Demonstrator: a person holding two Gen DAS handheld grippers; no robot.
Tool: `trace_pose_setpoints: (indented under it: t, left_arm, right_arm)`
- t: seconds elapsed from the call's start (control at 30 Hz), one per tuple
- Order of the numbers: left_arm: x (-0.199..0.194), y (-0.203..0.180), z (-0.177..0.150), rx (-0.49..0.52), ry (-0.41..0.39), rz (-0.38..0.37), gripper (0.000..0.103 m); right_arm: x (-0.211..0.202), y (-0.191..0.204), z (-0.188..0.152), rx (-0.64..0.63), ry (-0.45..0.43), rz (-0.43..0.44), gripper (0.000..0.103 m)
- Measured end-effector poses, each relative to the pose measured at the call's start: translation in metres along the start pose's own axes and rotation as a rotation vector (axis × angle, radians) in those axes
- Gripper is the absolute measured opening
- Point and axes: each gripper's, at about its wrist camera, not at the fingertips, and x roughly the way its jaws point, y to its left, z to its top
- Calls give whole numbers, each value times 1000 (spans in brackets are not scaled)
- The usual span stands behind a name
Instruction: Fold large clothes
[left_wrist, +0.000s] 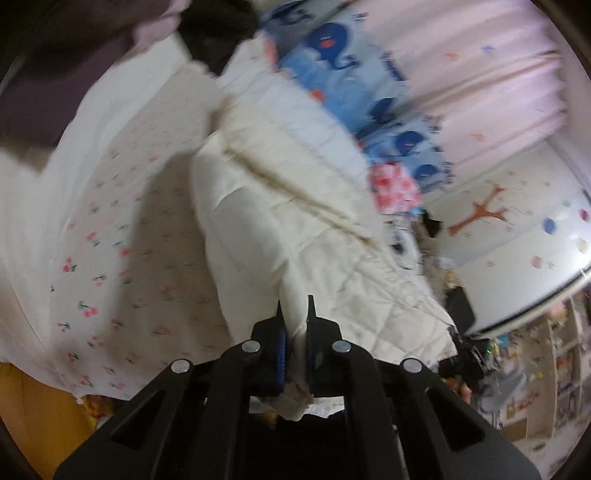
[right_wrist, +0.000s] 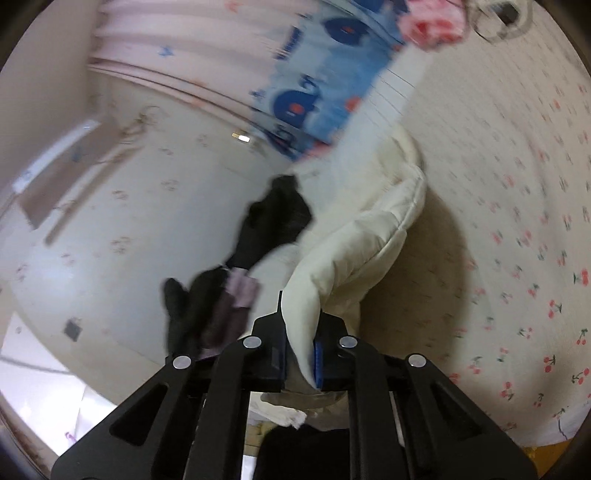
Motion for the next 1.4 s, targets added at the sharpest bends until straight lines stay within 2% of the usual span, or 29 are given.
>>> trace_pose_setpoints:
  t: [0.03, 0.1, 0.13, 0.17, 0.2, 0.23, 0.27, 0.3, 0.33, 0.37, 0.4, 0.43, 0.47, 0.53, 0.57, 0.6, 0.7, 0.77, 0.87, 1.0, 1.07, 1.1, 1.17, 1.2, 1.23, 1.3, 1.33, 1.4]
  left_arm:
    - [-13, -14, -7, 29, 0, -25, 8]
    - [-27, -25, -19, 65, 11, -30, 8]
    - [-35, -26, -28, 85, 45, -33, 8]
    - [-39, -24, -41, 120, 114, -31, 10]
    - [-39, -19, -53, 160, 179, 2, 12]
    - [-38, -12, -61, 181, 220, 55, 17]
    - [-40, 0, -68, 182, 252, 114, 24]
    - [-47, 20, -74, 154, 270, 189, 25]
    - [-55, 34, -75, 125, 256, 223, 26]
    - [-67, 49, -72, 81, 221, 248, 30]
    - [-76, 56, -65, 53, 185, 260, 35]
    - [-80, 60, -57, 39, 158, 272, 46]
    - [-81, 60, -46, 32, 129, 287, 56]
    - [-66, 50, -22, 59, 87, 268, 64]
    - [-53, 45, -10, 69, 74, 255, 72]
    - [-37, 40, 0, 78, 61, 251, 74]
    - [31, 32, 40, 78, 40, 279, 75]
    - [82, 37, 70, 40, 15, 296, 75]
    - [133, 47, 95, -17, -11, 287, 75]
    - [186, 66, 128, -91, -45, 282, 75]
    - [214, 84, 138, -141, -9, 292, 81]
    - [233, 96, 142, -192, 42, 280, 83]
    - [260, 107, 141, -259, 131, 224, 83]
    - [266, 103, 141, -243, 127, 224, 81]
    - [268, 92, 141, -181, 116, 239, 70]
    - [262, 70, 140, -83, 86, 257, 48]
    - [253, 61, 140, -60, 61, 218, 35]
    - [232, 40, 141, -14, -3, 128, 31]
  right_arm:
    - [-10, 9, -1, -18, 0, 15, 10]
    - [-39, 25, -10, -79, 16, -1, 10]
    - [-47, 30, -15, -104, 47, -18, 12]
    - [-56, 30, -25, -137, 138, -45, 14]
    - [-63, 26, -31, -153, 204, -84, 20]
    - [-70, 18, -38, -158, 255, -141, 38]
    - [-80, 3, -43, -145, 297, -221, 49]
    - [-92, -10, -43, -118, 297, -295, 61]
    - [-111, -25, -37, -67, 252, -345, 64]
    - [-122, -32, -30, -34, 209, -334, 66]
    - [-130, -38, -20, -12, 164, -319, 74]
    - [-131, -42, -4, -12, 116, -315, 83]
    - [-124, -43, 9, -23, 102, -314, 86]
    - [-96, -48, 34, -40, 111, -294, 90]
    - [-67, -54, 52, -39, 115, -291, 90]
    - [-43, -58, 64, -37, 120, -296, 91]
    - [52, -79, 98, -41, 163, -352, 91]
    - [110, -99, 121, -30, 196, -397, 91]
    - [176, -131, 144, -1, 214, -450, 91]
    - [233, -160, 168, 9, 229, -463, 91]
    - [258, -171, 173, -22, 265, -506, 91]
    - [271, -176, 172, -27, 290, -503, 89]
    - [286, -175, 168, -75, 336, -469, 70]
    - [290, -171, 168, -107, 346, -471, 51]
    - [289, -164, 168, -142, 339, -469, 36]
    - [274, -145, 169, -189, 294, -440, 25]
    - [258, -128, 173, -211, 242, -396, 24]
    - [228, -98, 178, -247, 175, -354, 23]
